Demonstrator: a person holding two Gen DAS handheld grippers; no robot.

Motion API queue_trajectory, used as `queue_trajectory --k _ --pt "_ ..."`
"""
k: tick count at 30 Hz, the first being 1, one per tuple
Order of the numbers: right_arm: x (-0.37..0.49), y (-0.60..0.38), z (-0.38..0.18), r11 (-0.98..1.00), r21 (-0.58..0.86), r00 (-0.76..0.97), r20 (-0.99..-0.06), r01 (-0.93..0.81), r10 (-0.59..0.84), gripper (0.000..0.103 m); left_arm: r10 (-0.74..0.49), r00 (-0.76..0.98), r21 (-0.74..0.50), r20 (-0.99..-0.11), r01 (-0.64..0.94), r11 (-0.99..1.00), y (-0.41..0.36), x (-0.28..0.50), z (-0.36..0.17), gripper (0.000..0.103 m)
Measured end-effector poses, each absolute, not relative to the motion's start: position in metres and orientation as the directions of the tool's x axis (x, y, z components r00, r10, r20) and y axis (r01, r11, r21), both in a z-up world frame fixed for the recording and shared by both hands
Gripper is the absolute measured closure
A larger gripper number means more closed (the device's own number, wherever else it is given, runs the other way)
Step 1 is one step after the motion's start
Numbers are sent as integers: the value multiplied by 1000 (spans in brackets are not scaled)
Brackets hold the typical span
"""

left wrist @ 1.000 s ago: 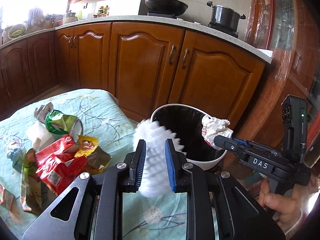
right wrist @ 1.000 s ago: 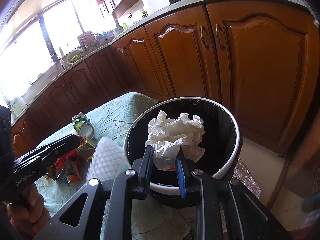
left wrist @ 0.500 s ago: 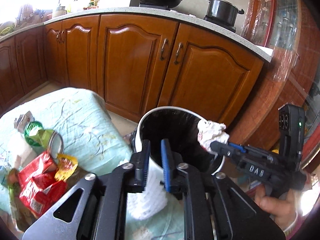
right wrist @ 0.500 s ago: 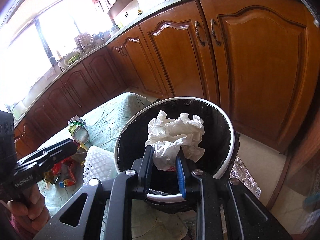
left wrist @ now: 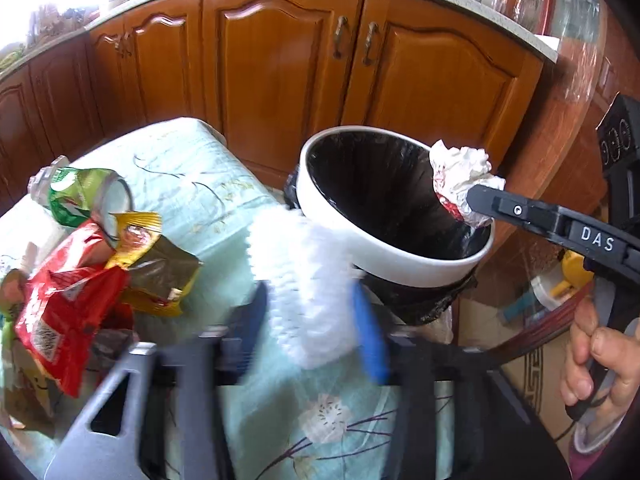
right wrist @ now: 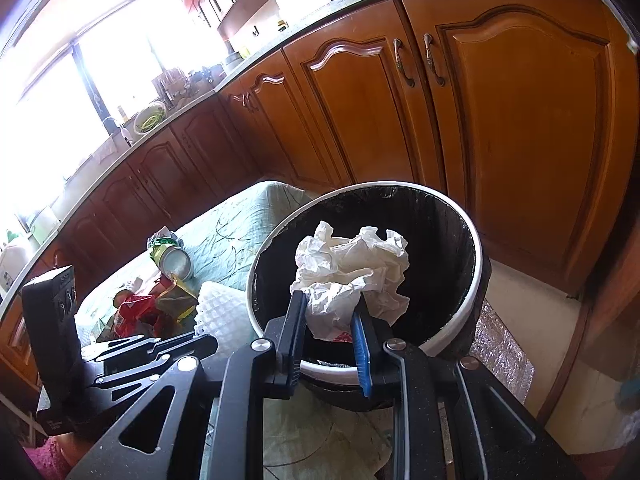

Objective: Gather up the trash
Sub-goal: 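Grasp the white foam net with the left gripper while the right gripper holds tissue over the bin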

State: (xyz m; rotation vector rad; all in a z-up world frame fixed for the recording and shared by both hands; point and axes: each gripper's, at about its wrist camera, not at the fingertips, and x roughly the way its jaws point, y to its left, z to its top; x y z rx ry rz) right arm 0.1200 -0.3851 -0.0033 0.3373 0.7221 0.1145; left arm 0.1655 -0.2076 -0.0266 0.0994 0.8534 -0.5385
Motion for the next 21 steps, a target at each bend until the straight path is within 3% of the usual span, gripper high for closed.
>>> queue_trajectory --k 14,21 --pt "123 -399 9 944 328 757 -620 10 207 81 -522 558 -183 -645 550 815 -212 164 32 95" --pt "136 -409 4 950 313 730 -652 12 206 81 -537 530 -176 -656 584 792 -241 187 35 95"
